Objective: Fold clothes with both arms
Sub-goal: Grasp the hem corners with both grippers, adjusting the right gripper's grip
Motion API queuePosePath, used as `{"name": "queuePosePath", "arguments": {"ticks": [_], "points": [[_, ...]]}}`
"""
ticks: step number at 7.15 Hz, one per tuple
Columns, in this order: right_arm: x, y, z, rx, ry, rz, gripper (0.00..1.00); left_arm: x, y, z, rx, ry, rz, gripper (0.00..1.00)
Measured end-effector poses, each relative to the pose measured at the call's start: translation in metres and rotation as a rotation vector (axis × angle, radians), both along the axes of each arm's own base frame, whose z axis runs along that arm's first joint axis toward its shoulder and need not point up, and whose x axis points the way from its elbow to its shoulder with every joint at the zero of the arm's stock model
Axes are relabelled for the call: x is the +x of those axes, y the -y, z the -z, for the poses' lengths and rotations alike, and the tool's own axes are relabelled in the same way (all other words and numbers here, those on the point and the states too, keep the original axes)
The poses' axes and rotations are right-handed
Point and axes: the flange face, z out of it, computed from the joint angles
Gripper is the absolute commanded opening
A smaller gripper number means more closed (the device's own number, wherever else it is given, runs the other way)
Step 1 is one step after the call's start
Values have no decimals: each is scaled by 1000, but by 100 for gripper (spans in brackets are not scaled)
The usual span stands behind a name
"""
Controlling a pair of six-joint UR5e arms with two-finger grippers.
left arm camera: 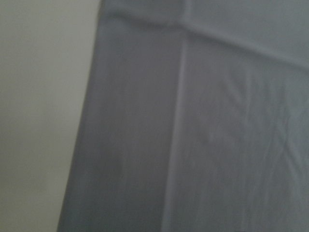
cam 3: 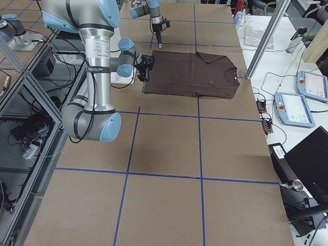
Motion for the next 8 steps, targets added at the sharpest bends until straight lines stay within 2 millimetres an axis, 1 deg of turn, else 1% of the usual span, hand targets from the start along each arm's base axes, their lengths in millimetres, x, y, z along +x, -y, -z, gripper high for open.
{"name": "queuePosePath", "arguments": {"ticks": [1,2,4,8], "points": [[0,-4,-4,1,6,-1,97,6,-19,-13,-45,20,12,44],[1,-6,-4,2,8,-2,98,10,-30,-23,-61,41,20,44],[1,-6,-5,3,9,-5,98,12,-35,-37,-61,79,19,44],[1,-6,-4,4,10,-6,98,17,-35,-49,-40,130,2,44]]}}
